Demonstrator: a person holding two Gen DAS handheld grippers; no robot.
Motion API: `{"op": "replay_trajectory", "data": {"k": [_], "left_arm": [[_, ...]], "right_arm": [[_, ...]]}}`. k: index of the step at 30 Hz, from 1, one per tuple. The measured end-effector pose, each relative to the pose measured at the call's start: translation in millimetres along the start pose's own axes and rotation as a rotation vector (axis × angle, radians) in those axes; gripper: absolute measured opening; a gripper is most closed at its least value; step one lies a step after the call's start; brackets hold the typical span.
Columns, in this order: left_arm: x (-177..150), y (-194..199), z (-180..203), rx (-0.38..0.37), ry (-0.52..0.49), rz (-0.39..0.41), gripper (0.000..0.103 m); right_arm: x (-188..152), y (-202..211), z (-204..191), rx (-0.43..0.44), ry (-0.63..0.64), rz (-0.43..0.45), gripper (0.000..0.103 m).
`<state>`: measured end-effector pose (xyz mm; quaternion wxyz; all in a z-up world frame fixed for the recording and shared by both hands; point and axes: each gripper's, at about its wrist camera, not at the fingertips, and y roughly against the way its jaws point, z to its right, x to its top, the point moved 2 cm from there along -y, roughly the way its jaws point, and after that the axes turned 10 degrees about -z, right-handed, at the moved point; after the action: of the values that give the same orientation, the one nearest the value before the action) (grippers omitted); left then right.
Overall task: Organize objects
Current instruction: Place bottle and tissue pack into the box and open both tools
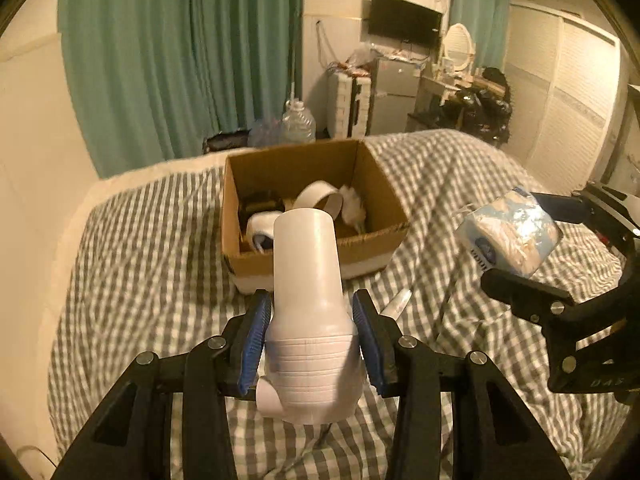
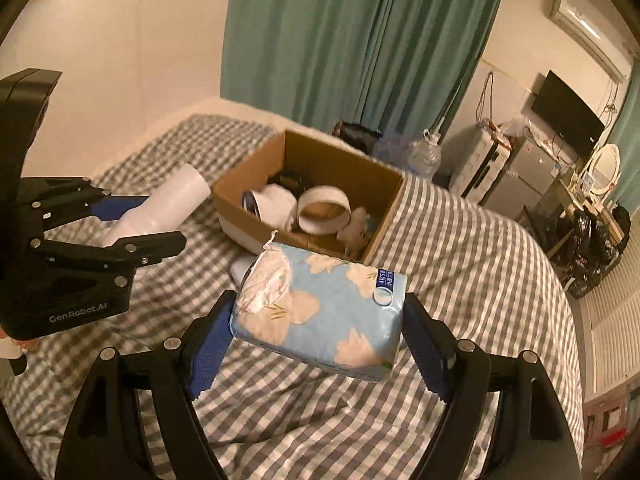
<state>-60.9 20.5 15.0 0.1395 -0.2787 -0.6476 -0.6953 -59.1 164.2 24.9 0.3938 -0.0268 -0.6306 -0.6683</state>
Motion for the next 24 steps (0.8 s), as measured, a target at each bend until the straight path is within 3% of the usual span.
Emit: {"op": "replay_trajectory", "data": {"k": [7,14,24], "left_arm": [[44,25,-11,0.040,-0.044,0.054,0.043],[91,14,-33,0.057,-0.029,0.064,0.043],[140,-62,-58,0.071,-0.024,0.017,0.043]], "right_arm": [[34,24,0,-0.013,0.031,0.053,0.080],[77,30,5,-0.001,0.037,0.107,0.080],[131,-51,29,0.075,-0.017,0.056,0.080]]}}
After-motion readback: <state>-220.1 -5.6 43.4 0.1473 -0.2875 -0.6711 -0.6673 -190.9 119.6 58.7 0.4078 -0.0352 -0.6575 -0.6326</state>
